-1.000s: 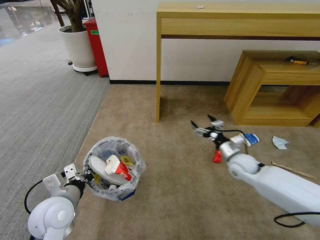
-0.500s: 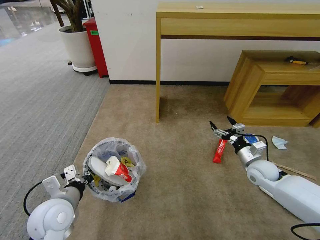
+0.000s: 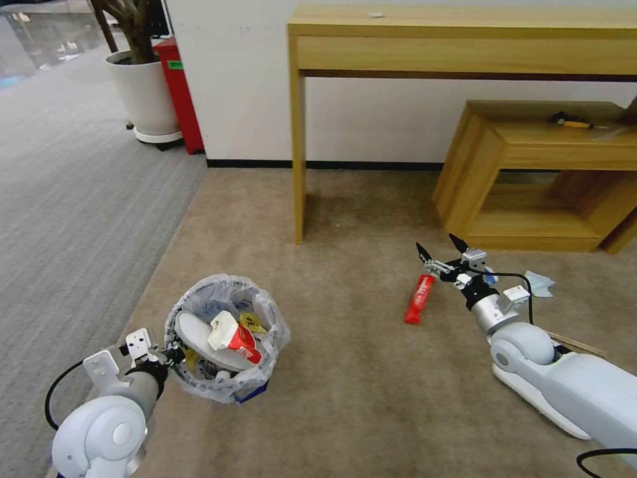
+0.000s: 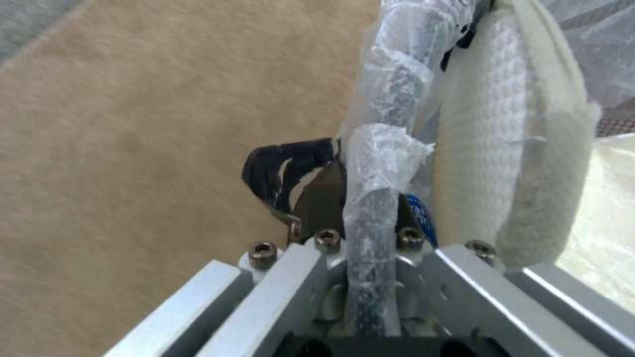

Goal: Pick up the trash bin and place the garbage on the floor into it.

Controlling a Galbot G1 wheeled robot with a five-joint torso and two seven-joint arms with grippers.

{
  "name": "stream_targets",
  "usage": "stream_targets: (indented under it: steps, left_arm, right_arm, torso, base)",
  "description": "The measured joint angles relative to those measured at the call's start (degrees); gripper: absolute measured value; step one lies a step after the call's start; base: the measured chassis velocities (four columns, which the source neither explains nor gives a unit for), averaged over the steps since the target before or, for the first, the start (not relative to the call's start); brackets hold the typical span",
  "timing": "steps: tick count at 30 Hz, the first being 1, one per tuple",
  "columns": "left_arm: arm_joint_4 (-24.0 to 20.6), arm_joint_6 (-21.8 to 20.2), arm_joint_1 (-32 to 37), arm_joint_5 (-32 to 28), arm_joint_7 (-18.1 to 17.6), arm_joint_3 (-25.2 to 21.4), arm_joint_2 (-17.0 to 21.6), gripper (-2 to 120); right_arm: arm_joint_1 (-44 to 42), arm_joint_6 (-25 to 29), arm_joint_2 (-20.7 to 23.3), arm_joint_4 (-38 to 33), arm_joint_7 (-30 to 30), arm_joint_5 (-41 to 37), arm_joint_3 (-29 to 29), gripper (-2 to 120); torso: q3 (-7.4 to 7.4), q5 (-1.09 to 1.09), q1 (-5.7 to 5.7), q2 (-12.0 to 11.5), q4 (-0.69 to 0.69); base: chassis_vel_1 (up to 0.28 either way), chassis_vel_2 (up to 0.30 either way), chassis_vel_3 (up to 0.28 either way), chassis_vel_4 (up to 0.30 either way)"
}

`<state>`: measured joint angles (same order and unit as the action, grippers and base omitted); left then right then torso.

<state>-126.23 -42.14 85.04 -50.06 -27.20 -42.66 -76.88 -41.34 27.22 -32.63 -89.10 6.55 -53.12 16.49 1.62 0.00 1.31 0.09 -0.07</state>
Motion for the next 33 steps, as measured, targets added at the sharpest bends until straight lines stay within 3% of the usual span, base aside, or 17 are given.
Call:
stream_targets:
  steps: [1, 14, 21, 29, 33]
  left_arm:
    - [0.0, 0.0, 0.0, 0.0, 0.0, 0.0, 0.0, 0]
    - [-0.4, 0.0, 0.4, 0.5, 0.2, 0.1, -1.0, 0]
    - [-0.7, 0.0, 0.8, 1.2, 0.5, 0.1, -1.6, 0]
    - [-0.9, 0.0, 1.1, 1.7, 0.6, 0.0, -1.7, 0]
    - [-0.9, 0.1, 1.2, 2.4, 1.2, -0.1, -2.0, 0]
  right_arm:
    - [0.1, 0.1, 0.0, 0.0, -0.1, 0.0, 0.1, 93]
    - [-0.5, 1.3, -0.8, 0.2, -0.2, 1.1, 0.5, 96]
    - [-2.2, 1.9, -1.2, 0.5, 0.2, 3.6, 0.3, 100]
    - [-4.7, -1.4, 2.2, -0.5, 6.3, 13.1, 3.4, 100]
    - [-5.2, -6.0, 6.6, -3.9, 13.3, 17.2, 9.9, 100]
  torso:
    - [0.00, 0.01, 0.00, 0.0, 0.04]
    - [0.00, 0.01, 0.00, 0.0, 0.00]
    - [0.00, 0.00, 0.00, 0.0, 0.03]
    - [0.00, -0.02, 0.00, 0.0, 0.06]
    - [0.00, 0.01, 0.00, 0.0, 0.00]
  base:
    - [-0.266, -0.270, 0.286, 0.271]
    - [-0.299, -0.305, 0.306, 0.304]
    - [-0.090, -0.114, 0.086, 0.072]
    - [0.037, 0.060, -0.030, -0.025]
    - [0.000, 0.000, 0.000, 0.000]
